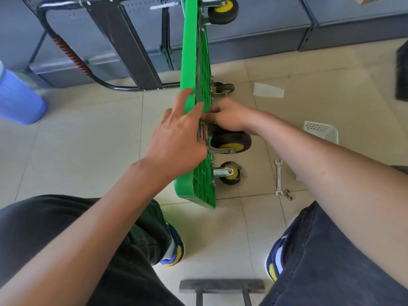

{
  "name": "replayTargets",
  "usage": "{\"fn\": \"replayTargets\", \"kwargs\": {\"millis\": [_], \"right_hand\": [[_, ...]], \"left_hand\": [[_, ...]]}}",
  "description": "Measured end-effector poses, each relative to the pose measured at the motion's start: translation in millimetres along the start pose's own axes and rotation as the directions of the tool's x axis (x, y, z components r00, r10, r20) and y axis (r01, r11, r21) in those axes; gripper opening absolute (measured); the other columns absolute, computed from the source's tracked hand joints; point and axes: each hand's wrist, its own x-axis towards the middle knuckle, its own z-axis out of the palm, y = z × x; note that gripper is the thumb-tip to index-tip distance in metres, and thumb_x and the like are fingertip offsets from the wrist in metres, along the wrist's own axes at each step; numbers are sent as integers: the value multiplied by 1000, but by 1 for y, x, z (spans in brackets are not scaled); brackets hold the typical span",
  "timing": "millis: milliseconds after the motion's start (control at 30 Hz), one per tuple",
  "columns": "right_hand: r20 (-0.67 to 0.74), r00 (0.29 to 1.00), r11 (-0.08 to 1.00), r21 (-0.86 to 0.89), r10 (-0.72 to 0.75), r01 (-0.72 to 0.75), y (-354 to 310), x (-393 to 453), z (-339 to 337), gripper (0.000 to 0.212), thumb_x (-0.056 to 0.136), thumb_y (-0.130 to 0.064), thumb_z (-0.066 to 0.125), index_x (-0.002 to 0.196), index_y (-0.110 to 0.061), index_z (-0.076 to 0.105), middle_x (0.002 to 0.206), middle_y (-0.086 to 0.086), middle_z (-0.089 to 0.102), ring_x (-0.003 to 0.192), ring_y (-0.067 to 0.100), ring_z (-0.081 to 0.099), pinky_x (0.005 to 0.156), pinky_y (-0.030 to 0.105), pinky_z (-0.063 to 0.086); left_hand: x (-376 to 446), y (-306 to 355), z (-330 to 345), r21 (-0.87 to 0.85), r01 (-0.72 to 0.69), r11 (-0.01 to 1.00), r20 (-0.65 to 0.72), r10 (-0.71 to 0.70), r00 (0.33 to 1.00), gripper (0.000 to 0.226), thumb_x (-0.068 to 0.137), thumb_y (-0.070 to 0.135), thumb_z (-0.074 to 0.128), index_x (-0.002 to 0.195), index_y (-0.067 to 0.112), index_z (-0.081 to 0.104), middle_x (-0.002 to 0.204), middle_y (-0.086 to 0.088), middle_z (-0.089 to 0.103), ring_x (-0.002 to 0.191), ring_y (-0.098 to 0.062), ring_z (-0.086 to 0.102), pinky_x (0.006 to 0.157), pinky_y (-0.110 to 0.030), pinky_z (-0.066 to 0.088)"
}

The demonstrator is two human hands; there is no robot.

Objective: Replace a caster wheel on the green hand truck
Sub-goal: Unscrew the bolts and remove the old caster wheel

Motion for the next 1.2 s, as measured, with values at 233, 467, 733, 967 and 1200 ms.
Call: {"fn": "replayTargets", "kwargs": {"millis": [233,467,733,967,1200], "right_hand": [[-5,995,993,63,97,-97,2,0,5,21,104,-22,57,105,-7,73,88,2,69,72,13,60,63,24,46],[72,977,979,17,200,-202,2,3,5,22,104,-24,55,106,-8,69,94,13,69,81,27,65,88,43,56],[33,979,975,93,201,-203,3,7,6,26,101,-27,63,112,-5,71,101,14,73,86,28,69,85,39,57],[24,973,965,122,229,-230,1,8,7,20,98,-25,66,108,-8,70,95,12,73,85,28,71,80,39,60],[30,968,961,114,250,-252,0,9,6,21,96,-21,68,111,-7,71,102,16,73,85,30,70,88,45,60]], "left_hand": [[-1,-3,0,-19,-12,1000,-20,12,1000,60,86,16,63,144,21,46,161,5,14,123,-32,50,89,-43,51],[0,-5,4,-12,-19,1000,-41,19,999,62,85,16,66,144,21,47,162,4,14,127,-30,48,93,-42,51],[-1,-6,4,-14,-27,1000,-49,26,998,66,84,15,64,146,22,44,162,4,16,124,-32,50,90,-46,52],[-3,-4,3,-13,-14,1000,-46,14,999,69,84,14,64,149,21,42,163,5,14,128,-32,48,93,-45,50],[-4,-1,2,-2,-10,1000,-53,10,999,61,85,15,65,144,21,48,163,5,14,132,-32,46,90,-44,51]]}}
